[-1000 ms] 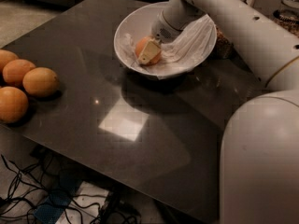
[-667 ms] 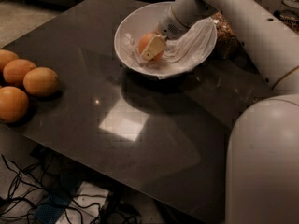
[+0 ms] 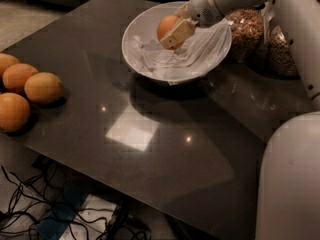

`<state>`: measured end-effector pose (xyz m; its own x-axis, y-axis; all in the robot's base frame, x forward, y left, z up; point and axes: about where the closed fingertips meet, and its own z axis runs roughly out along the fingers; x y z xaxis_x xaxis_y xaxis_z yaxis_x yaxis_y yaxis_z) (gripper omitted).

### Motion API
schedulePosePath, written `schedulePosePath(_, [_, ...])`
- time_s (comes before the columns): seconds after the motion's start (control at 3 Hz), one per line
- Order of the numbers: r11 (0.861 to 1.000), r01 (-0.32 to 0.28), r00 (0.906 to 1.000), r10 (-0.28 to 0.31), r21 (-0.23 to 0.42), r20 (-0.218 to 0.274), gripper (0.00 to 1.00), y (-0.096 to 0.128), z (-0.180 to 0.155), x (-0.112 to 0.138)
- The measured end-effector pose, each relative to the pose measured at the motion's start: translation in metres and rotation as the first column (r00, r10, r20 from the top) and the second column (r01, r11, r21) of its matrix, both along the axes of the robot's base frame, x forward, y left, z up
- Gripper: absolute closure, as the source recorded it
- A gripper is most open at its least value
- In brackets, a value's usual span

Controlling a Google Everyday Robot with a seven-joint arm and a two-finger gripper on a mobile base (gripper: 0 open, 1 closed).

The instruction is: Pick orange from white bowl

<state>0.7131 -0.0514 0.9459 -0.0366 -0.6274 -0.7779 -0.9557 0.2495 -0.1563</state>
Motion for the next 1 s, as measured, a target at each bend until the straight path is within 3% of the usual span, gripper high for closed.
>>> schedulePosePath(0.67, [0.997,0.028,0.9995,-0.027,-0.074,0.015,1.0,-0.054,0.028,-0.038])
schedulePosePath(1.0, [0.997,0.028,0.9995,-0.027,-0.074,0.015,1.0,-0.054,0.028,-0.038])
